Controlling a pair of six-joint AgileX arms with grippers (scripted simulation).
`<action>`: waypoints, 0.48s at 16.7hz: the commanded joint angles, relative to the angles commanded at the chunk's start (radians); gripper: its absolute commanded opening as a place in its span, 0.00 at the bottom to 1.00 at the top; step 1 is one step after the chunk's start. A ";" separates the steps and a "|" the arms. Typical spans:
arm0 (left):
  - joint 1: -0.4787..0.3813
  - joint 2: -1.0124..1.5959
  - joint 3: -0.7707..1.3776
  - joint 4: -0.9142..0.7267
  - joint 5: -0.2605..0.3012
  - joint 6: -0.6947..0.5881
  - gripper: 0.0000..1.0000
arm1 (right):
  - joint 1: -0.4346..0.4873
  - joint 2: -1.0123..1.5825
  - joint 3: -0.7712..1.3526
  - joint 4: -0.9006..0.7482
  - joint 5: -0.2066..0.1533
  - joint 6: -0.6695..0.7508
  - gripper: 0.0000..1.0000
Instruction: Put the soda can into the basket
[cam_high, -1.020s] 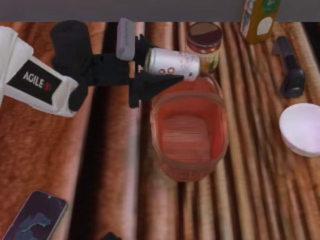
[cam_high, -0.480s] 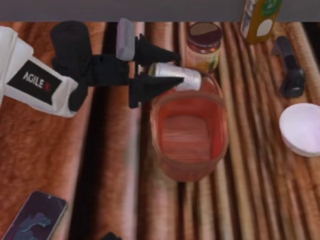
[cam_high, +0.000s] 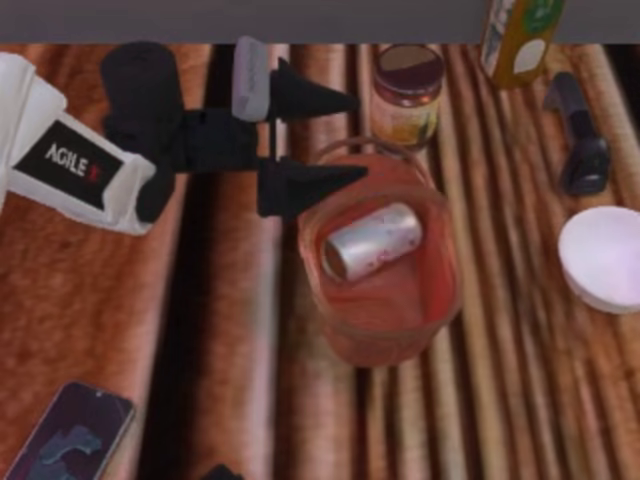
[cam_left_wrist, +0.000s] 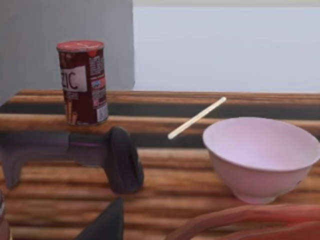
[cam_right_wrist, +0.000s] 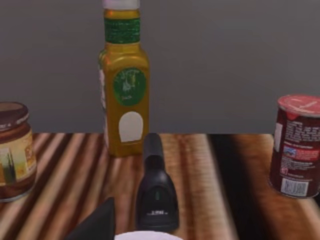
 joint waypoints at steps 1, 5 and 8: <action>0.000 0.000 0.000 0.000 0.000 0.000 1.00 | 0.000 0.000 0.000 0.000 0.000 0.000 1.00; -0.002 -0.010 -0.005 -0.006 -0.006 -0.002 1.00 | 0.004 0.010 0.010 -0.009 -0.001 -0.006 1.00; 0.013 -0.094 -0.059 -0.058 -0.060 -0.021 1.00 | 0.038 0.102 0.101 -0.086 -0.003 -0.055 1.00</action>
